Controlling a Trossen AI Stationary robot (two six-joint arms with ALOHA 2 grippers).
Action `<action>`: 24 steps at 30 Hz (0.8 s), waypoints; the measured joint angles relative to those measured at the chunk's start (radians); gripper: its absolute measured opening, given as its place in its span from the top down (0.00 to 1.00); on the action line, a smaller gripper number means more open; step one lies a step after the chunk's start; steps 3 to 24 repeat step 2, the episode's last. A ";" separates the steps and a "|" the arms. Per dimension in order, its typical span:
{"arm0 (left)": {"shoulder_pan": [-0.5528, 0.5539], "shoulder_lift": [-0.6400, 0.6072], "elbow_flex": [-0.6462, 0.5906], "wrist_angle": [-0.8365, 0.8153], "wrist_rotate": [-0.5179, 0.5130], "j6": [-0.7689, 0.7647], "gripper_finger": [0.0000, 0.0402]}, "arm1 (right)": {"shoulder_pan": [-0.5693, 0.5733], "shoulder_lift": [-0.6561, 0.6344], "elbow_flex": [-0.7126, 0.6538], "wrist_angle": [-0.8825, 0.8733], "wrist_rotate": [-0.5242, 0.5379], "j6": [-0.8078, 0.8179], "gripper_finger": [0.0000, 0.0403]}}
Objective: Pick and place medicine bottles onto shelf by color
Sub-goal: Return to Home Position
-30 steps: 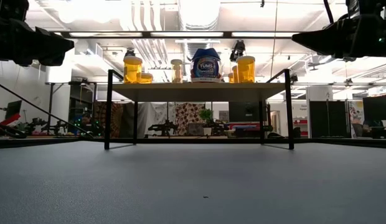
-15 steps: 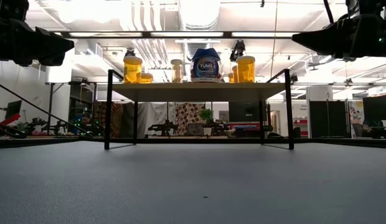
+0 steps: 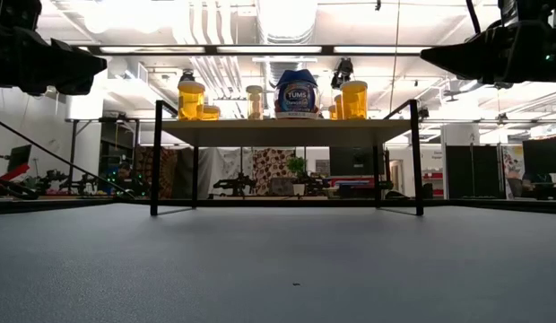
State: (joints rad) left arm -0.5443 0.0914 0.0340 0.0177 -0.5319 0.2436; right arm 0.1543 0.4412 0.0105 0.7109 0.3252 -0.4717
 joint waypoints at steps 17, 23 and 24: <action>0.000 0.000 0.000 0.000 0.000 0.000 0.96 | 0.000 0.000 0.000 0.000 0.000 0.000 0.98; 0.000 0.000 0.000 0.000 0.000 0.000 0.96 | 0.000 0.000 0.000 0.000 0.000 0.000 0.98; 0.000 0.000 0.000 0.000 0.000 0.000 0.96 | 0.000 0.000 0.000 0.000 0.000 0.000 0.98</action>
